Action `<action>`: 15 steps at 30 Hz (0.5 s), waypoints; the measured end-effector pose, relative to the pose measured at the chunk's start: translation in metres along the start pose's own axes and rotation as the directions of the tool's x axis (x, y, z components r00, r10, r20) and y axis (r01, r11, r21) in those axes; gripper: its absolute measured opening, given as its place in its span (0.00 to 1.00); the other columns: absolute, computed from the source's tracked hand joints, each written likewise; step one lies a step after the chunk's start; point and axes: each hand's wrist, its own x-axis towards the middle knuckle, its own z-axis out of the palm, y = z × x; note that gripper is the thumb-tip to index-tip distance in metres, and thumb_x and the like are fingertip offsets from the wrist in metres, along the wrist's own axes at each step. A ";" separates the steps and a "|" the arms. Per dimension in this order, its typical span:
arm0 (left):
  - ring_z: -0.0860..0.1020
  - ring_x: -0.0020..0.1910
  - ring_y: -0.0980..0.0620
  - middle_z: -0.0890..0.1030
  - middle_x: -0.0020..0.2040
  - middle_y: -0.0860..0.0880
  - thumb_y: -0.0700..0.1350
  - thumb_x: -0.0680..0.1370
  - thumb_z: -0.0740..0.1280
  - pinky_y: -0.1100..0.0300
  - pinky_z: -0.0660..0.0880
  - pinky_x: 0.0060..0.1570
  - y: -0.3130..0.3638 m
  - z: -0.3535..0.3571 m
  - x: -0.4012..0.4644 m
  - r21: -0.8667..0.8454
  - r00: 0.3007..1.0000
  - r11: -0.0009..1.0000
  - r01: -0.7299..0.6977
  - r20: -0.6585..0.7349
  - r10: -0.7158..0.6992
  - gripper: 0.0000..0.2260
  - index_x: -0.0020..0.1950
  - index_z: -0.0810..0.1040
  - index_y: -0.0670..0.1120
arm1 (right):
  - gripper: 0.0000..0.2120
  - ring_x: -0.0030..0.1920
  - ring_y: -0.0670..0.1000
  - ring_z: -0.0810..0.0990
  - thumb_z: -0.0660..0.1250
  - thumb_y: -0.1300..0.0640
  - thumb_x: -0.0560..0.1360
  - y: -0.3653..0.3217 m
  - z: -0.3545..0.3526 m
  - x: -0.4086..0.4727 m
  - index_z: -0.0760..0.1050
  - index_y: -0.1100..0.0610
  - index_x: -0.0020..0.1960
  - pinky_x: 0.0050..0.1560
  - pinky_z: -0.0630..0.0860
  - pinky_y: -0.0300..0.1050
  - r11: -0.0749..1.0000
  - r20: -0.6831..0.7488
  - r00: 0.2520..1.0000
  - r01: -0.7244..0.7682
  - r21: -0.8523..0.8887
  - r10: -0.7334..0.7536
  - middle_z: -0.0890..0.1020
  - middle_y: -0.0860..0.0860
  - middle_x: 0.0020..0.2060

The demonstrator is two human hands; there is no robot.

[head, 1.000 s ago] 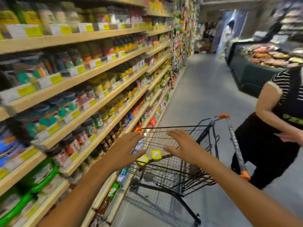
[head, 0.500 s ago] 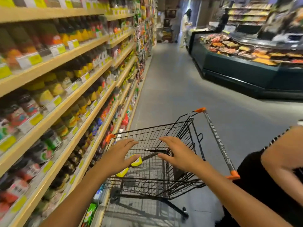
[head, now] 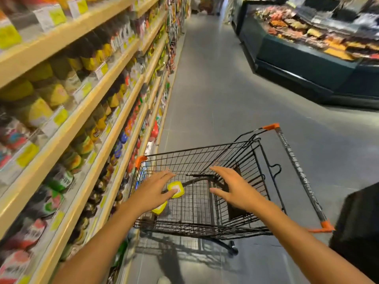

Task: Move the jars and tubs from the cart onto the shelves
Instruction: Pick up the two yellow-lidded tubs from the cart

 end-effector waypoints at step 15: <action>0.69 0.65 0.59 0.73 0.70 0.53 0.56 0.79 0.65 0.54 0.68 0.69 -0.089 0.075 0.070 -0.191 0.964 0.946 0.263 0.088 -0.251 0.23 0.73 0.70 0.52 | 0.36 0.78 0.50 0.57 0.66 0.42 0.79 0.088 0.099 0.131 0.55 0.48 0.80 0.76 0.56 0.44 0.995 0.348 0.937 -0.003 0.102 -0.033 0.61 0.49 0.78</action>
